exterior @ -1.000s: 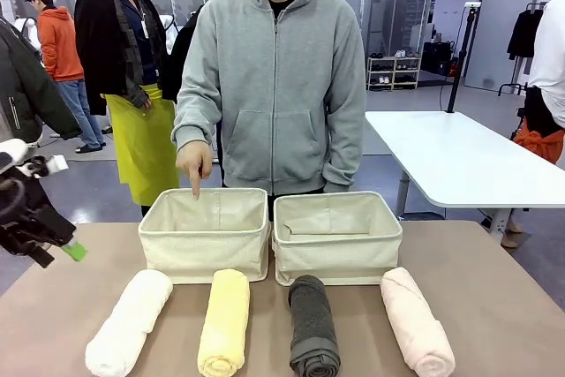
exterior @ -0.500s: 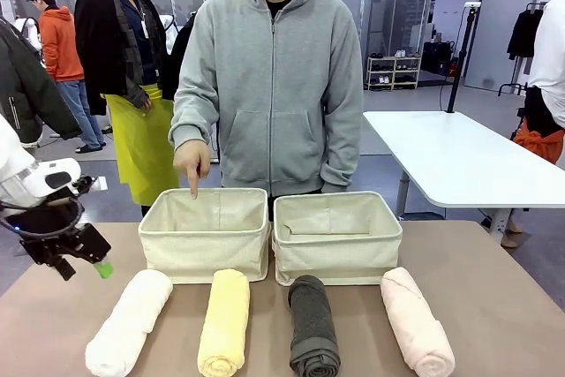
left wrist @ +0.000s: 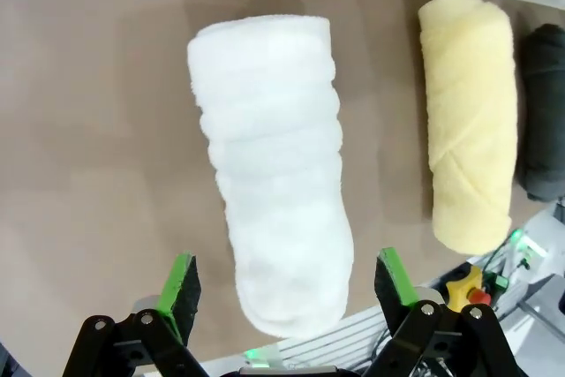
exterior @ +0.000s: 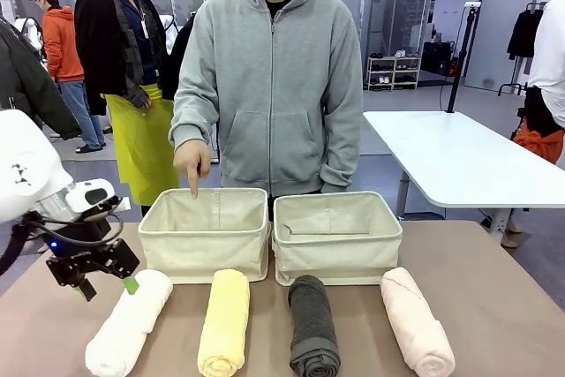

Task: Divide the towels into two baskets.
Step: Pick up one hotel-folded towel and place it in the Fabric basket indicated by the person.

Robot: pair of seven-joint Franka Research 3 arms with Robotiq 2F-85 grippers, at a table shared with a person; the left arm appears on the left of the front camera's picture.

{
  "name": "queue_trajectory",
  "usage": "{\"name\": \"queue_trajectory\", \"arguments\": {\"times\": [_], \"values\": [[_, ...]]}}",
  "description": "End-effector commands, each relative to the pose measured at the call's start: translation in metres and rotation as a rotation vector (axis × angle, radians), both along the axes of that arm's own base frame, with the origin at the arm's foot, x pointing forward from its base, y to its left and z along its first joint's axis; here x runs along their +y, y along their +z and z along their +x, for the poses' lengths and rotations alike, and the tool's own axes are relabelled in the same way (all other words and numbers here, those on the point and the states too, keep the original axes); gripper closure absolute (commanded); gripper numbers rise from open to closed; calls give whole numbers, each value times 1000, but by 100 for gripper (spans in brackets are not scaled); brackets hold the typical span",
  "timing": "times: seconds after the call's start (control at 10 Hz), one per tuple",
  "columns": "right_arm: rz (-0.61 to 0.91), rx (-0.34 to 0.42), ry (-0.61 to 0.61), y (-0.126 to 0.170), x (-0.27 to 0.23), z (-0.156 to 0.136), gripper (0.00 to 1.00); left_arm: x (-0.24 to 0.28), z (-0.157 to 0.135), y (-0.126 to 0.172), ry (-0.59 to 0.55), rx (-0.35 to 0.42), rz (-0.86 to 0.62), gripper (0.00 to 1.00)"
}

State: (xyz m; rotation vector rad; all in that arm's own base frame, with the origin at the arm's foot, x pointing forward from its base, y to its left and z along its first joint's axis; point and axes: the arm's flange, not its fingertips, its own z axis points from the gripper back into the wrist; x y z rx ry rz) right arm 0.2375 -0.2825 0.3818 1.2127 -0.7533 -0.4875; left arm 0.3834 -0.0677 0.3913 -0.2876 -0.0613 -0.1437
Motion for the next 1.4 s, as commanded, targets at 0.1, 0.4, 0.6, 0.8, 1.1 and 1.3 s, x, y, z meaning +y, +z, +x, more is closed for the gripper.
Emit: {"name": "queue_trajectory", "arguments": {"times": [0.1, 0.4, 0.6, 0.8, 1.1, 1.3], "values": [[16, -12, -7, 5, 0, -2, 0, -17, -27, -39, 67, -25, 32, 0], [16, -12, -7, 5, 0, -2, 0, -20, -26, -69, 125, -35, 121, 0], [16, -12, -7, 5, 0, -2, 0, -23, -30, -81, 111, 12, 97, 0], [16, -12, -7, 5, 0, -2, 0, -21, -32, -86, 89, 24, 112, 16], [16, -12, -7, 5, 0, -2, 0, -21, -35, -83, 87, 15, 108, 39], [16, -12, -7, 5, 0, -2, 0, -20, -37, -74, 80, -2, 106, 59]]}}
